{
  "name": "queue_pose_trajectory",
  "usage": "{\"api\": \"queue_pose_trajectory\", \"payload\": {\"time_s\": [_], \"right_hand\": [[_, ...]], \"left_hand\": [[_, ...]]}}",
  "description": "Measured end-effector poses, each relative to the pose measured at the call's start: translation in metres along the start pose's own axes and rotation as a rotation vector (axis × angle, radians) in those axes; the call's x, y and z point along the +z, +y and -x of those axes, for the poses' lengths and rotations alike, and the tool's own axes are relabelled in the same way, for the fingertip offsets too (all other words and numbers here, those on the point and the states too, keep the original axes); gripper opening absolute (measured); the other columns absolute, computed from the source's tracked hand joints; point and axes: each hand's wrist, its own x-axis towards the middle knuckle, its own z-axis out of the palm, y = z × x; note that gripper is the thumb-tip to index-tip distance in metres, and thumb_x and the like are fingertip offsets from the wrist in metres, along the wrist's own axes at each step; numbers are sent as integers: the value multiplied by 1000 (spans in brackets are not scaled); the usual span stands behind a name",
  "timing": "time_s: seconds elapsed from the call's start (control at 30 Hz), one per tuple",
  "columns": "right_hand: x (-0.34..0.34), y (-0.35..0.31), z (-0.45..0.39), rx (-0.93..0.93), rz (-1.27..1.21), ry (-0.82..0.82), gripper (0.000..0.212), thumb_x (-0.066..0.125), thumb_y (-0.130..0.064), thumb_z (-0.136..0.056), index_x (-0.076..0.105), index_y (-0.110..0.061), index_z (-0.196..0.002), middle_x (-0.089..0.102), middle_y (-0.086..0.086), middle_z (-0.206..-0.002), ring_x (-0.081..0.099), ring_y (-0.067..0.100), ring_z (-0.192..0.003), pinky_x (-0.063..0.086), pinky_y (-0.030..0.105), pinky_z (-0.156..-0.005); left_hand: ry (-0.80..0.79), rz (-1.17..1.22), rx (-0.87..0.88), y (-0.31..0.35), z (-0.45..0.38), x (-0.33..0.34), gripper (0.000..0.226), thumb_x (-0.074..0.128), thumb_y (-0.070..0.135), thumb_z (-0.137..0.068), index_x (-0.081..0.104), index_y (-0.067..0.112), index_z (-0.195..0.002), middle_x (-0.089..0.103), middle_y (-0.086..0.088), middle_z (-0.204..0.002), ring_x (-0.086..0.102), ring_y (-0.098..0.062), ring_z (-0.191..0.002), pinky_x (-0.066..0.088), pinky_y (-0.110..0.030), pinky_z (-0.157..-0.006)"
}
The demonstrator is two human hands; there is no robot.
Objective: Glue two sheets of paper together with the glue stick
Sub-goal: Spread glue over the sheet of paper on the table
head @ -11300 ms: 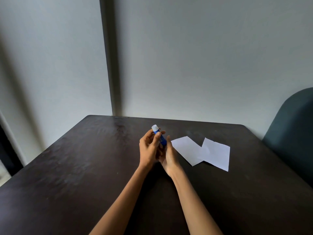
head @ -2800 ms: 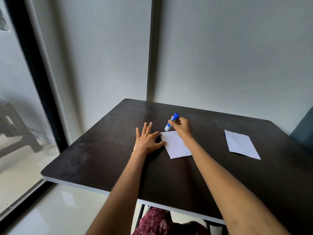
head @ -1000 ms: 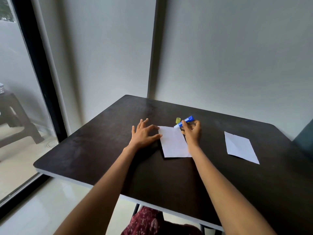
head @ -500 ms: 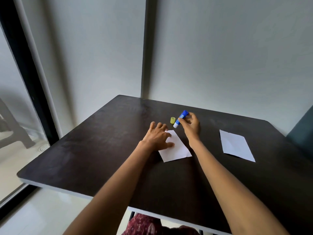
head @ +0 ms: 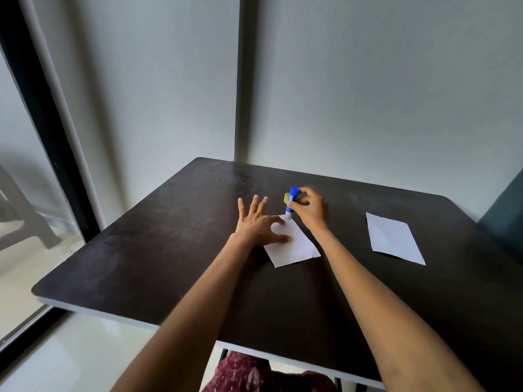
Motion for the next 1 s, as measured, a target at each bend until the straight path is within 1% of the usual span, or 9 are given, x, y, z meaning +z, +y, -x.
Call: {"api": "queue_pose_trajectory", "payload": {"time_s": [0.1, 0.27, 0.37, 0.43, 0.5, 0.67, 0.8, 0.9, 1.0], "right_hand": [[-6, 1, 6, -1, 26, 1, 25, 77, -27, -70, 63, -27, -91, 75, -3, -91, 69, 18, -85, 53, 32, -73], [-17, 2, 18, -20, 41, -13, 26, 77, -31, -70, 56, -36, -84, 75, -5, -90, 69, 16, -83, 57, 37, -74], [-22, 0, 24, -27, 39, -26, 28, 77, -32, -68, 54, -39, -81, 74, -10, -86, 69, 14, -83, 56, 35, -73], [-27, 1, 26, -25, 38, -41, 27, 77, -31, -67, 54, -40, -79, 69, -16, -80, 69, 13, -83, 56, 35, -74], [-32, 3, 30, -25, 39, -54, 27, 77, -31, -67, 55, -39, -81, 66, -17, -78, 69, 13, -84, 56, 35, -76], [-45, 9, 39, -42, 46, -54, 27, 77, -28, -70, 55, -35, -84, 65, -15, -80, 68, 12, -84, 53, 31, -74], [-56, 12, 46, -41, 52, -46, 26, 76, -24, -71, 55, -31, -84, 68, -8, -85, 66, 11, -81, 53, 32, -75], [-63, 15, 52, -29, 31, -2, 23, 75, -22, -70, 58, -26, -84, 67, -8, -82, 68, 14, -83, 53, 34, -77], [-69, 17, 57, -15, -6, 4, 24, 76, -20, -71, 61, -21, -89, 68, -6, -83, 68, 14, -83, 53, 35, -79]], "left_hand": [[2, 7, -40, 2, 1, 2, 66, 50, 77, -73, 45, 49, -132, -1, -10, -161, -15, -30, -148, -21, -62, -107], [21, 3, -88, 5, 3, 4, 66, 49, 76, -74, 46, 46, -132, 2, -11, -161, -12, -31, -148, -20, -63, -107], [22, 12, -119, 7, 6, 4, 66, 48, 77, -75, 46, 45, -133, 2, -12, -161, -12, -30, -148, -21, -63, -107], [31, 14, -145, 8, 8, 3, 67, 46, 77, -75, 46, 44, -133, 3, -12, -161, -11, -30, -148, -21, -62, -107], [39, 4, -167, 9, 10, 2, 67, 45, 77, -76, 46, 43, -134, 4, -13, -161, -11, -31, -148, -21, -62, -107], [56, -19, -235, 16, 21, 2, 69, 41, 75, -79, 42, 38, -138, 9, -16, -159, -6, -33, -148, -19, -63, -108], [76, -47, -261, 19, 26, 2, 69, 40, 73, -81, 44, 34, -137, 12, -17, -158, -3, -34, -148, -16, -63, -109], [80, -74, -262, 22, 29, 1, 69, 39, 73, -82, 44, 31, -137, 12, -16, -158, -3, -33, -148, -14, -63, -110], [84, -73, -269, 22, 32, 3, 70, 36, 73, -83, 42, 31, -138, 13, -15, -158, -3, -32, -148, -14, -63, -110]]}}
